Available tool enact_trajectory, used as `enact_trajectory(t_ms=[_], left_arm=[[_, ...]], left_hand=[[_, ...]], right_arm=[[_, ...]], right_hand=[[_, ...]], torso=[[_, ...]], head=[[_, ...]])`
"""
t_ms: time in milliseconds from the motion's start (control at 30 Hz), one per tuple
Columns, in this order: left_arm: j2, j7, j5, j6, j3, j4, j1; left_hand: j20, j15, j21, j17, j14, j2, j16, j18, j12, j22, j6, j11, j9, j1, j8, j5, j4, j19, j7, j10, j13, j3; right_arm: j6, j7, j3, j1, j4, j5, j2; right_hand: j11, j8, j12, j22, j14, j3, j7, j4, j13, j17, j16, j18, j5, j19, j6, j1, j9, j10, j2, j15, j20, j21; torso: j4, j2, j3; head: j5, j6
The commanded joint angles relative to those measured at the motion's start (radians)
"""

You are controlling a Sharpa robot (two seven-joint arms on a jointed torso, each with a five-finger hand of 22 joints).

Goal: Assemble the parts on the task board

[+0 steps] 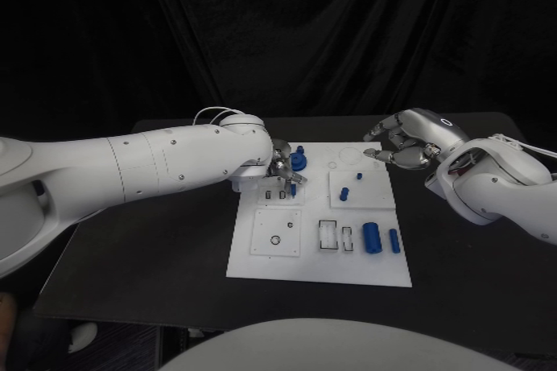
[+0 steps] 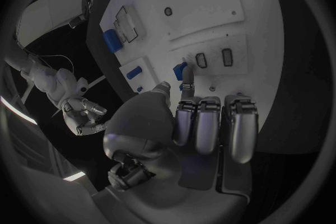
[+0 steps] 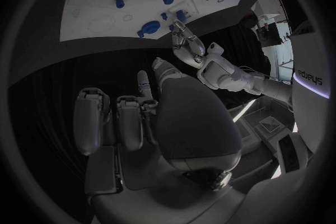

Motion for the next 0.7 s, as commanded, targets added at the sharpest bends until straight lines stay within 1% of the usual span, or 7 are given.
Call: enact_trajectory(t_ms=[33,300,333,467,600,700], left_arm=[[0.005,0.021,-0.003,0.004,0.001,-0.002,-0.004],[0.010,0.016,-0.003,0.018,0.001,-0.011,-0.005],[0.011,0.016,-0.003,0.020,0.001,-0.012,-0.005],[0.012,0.014,-0.003,0.026,0.001,-0.013,-0.005],[0.014,0.012,-0.003,0.032,0.001,-0.011,-0.006],[0.016,0.011,-0.003,0.037,0.001,-0.012,-0.007]], left_hand=[[-0.005,-0.006,-0.003,0.263,0.102,0.001,0.003,-0.006,0.003,0.263,-0.002,-0.003,0.000,0.012,-0.007,0.005,0.000,0.107,0.006,0.102,0.263,0.008],[-0.005,-0.005,-0.003,0.263,0.102,-0.002,0.003,-0.006,0.003,0.263,-0.001,-0.002,0.002,0.024,-0.017,0.007,-0.008,0.107,0.006,0.102,0.263,0.019],[-0.005,-0.005,-0.003,0.263,0.102,-0.002,0.003,-0.006,0.003,0.263,-0.001,-0.002,0.002,0.024,-0.017,0.007,-0.008,0.107,0.006,0.102,0.263,0.019],[-0.005,-0.005,-0.003,0.263,0.102,-0.002,0.003,-0.006,0.003,0.263,-0.001,-0.002,0.003,0.027,-0.020,0.007,-0.009,0.107,0.006,0.102,0.263,0.022],[-0.005,-0.005,-0.003,0.263,0.102,-0.003,0.003,-0.006,0.003,0.263,0.000,-0.002,0.003,0.029,-0.021,0.007,-0.011,0.107,0.006,0.102,0.263,0.025],[-0.005,-0.005,-0.003,0.263,0.102,-0.004,0.003,-0.006,0.003,0.263,0.001,-0.002,0.004,0.032,-0.023,0.007,-0.014,0.107,0.006,0.102,0.263,0.028]], right_arm=[[0.009,-0.024,0.001,-0.003,0.000,-0.007,0.001],[0.014,-0.025,0.001,-0.003,0.000,-0.007,0.002],[0.015,-0.026,0.001,-0.003,0.001,-0.007,0.002],[0.017,-0.027,0.001,-0.003,0.001,-0.007,0.003],[0.020,-0.028,0.001,-0.003,0.001,-0.007,0.004],[0.022,-0.029,0.001,-0.003,0.001,-0.007,0.004]], right_hand=[[0.007,0.002,-0.002,0.201,0.087,0.001,0.000,0.001,0.255,0.175,-0.007,-0.006,-0.003,0.034,0.006,-0.010,-0.001,0.100,-0.002,0.007,0.006,-0.003],[0.007,0.002,-0.003,0.201,0.087,0.001,0.000,0.000,0.254,0.174,-0.008,-0.006,-0.005,0.034,0.006,-0.011,-0.002,0.098,-0.002,0.007,0.006,-0.004],[0.007,0.002,-0.003,0.201,0.087,0.001,0.000,0.000,0.254,0.174,-0.008,-0.006,-0.005,0.034,0.006,-0.011,-0.002,0.098,-0.002,0.007,0.006,-0.004],[0.007,0.002,-0.005,0.200,0.086,0.000,0.000,0.000,0.251,0.171,-0.010,-0.005,-0.007,0.033,0.006,-0.012,-0.002,0.096,-0.002,0.007,0.007,-0.006],[0.007,0.002,-0.005,0.200,0.086,0.000,0.000,0.000,0.251,0.171,-0.010,-0.005,-0.007,0.033,0.006,-0.012,-0.002,0.096,-0.002,0.007,0.007,-0.006],[0.007,0.002,-0.005,0.200,0.086,0.000,0.000,0.000,0.251,0.171,-0.010,-0.005,-0.007,0.033,0.006,-0.012,-0.002,0.096,-0.002,0.007,0.007,-0.006]], torso=[[-0.0002,0.000,0.0005],[-0.0005,0.000,0.0006],[-0.0010,0.000,0.0010],[-0.0006,0.000,0.0005],[-0.0012,-0.001,0.0013],[-0.0007,0.000,0.0006]], head=[[-0.001,0.000],[-0.001,0.000],[0.000,0.000],[0.001,0.000],[0.002,0.000],[0.003,0.000]])
